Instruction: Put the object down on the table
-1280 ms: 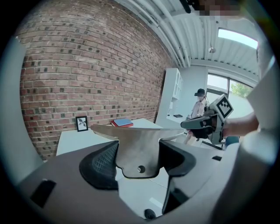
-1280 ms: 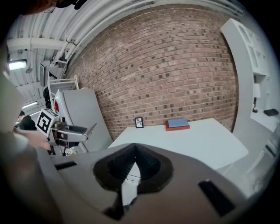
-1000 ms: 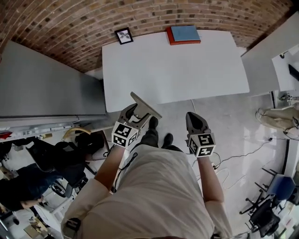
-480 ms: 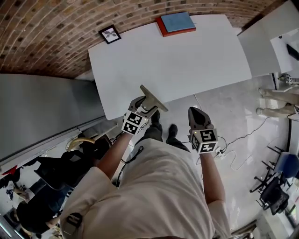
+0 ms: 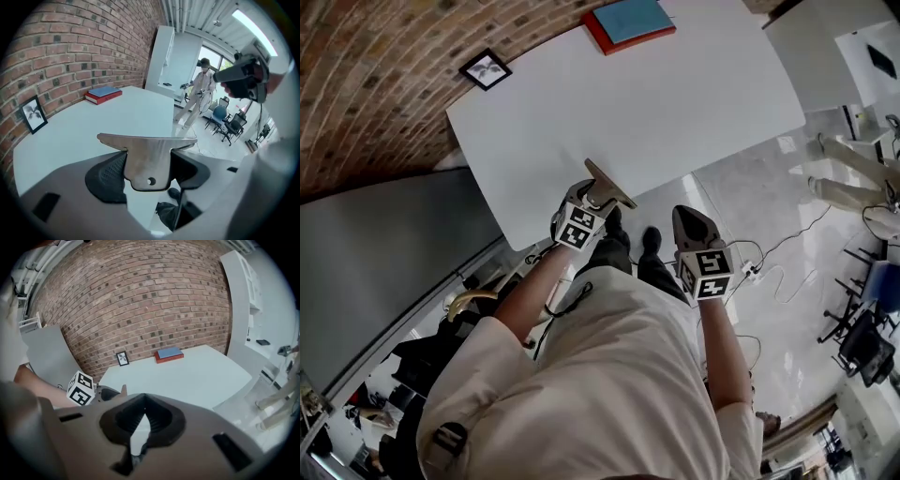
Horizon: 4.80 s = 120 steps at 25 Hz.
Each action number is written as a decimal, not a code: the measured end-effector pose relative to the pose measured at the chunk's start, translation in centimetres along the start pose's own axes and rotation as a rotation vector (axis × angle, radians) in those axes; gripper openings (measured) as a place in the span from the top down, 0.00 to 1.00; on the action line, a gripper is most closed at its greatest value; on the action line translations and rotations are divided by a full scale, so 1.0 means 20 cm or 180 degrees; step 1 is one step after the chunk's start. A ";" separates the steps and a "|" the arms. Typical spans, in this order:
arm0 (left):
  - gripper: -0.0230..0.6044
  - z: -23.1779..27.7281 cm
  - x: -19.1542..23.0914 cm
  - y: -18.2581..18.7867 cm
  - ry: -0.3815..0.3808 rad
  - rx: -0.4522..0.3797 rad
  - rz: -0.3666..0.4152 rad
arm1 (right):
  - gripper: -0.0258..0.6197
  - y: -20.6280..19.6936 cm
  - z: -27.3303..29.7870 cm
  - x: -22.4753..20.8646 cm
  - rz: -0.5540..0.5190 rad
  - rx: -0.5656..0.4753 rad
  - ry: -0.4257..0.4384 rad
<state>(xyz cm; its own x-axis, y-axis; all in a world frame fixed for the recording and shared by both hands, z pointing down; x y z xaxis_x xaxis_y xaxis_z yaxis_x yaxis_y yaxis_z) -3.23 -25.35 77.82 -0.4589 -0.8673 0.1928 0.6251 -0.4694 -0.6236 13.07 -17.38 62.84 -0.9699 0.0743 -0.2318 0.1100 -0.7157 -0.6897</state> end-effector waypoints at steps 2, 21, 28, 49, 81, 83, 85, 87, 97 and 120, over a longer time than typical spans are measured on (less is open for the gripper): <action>0.52 0.08 0.04 -0.05 0.0013 0.0109 0.0125 | 0.96 -0.01 0.01 0.00 0.0065 0.0029 -0.0057; 0.52 0.42 0.22 -0.18 0.0194 0.0796 0.0627 | 0.96 -0.07 0.16 -0.02 0.0389 0.0227 -0.0199; 0.52 0.44 0.24 -0.19 0.0200 0.0933 0.0616 | 0.96 -0.04 0.19 -0.04 0.0392 0.0231 -0.0222; 0.42 0.21 0.19 -0.05 0.0011 0.0473 0.0304 | 0.96 0.07 0.11 0.08 0.0151 0.0038 -0.0192; 0.91 -0.65 -0.37 0.39 0.1323 -0.1019 -0.0866 | 0.96 0.28 -0.32 -0.18 -0.1015 -0.0339 0.0840; 0.94 -0.71 -0.44 0.42 0.1464 -0.1154 -0.0947 | 0.96 0.30 -0.38 -0.22 -0.1076 -0.0371 0.0930; 0.96 -0.78 -0.50 0.45 0.1607 -0.1294 -0.1091 | 0.96 0.31 -0.41 -0.24 -0.1146 -0.0382 0.1026; 0.97 -0.85 -0.56 0.47 0.1729 -0.1444 -0.1254 | 0.96 0.30 -0.43 -0.27 -0.1223 -0.0395 0.1110; 0.97 -1.06 -0.77 0.44 0.1922 -0.1777 -0.1229 | 0.96 0.32 -0.52 -0.19 -0.1419 -0.0577 0.1346; 0.98 -1.58 -0.68 0.38 0.1736 -0.2238 -0.0733 | 0.96 0.45 -0.70 0.23 -0.1427 -0.1159 0.1171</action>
<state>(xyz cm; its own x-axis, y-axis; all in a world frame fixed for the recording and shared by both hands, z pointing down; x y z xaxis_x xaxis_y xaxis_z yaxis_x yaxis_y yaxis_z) -12.10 -11.81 46.59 -0.8704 -0.4827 0.0965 0.0355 -0.2571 -0.9657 12.64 -13.76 45.91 -0.8090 0.5861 -0.0436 -0.1565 -0.2863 -0.9453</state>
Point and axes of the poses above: the fingertips, and each gripper's own axes: z forward along the fingers, x to its left, y out of its top, the point moved 3 cm from there along -z, backward along the fingers
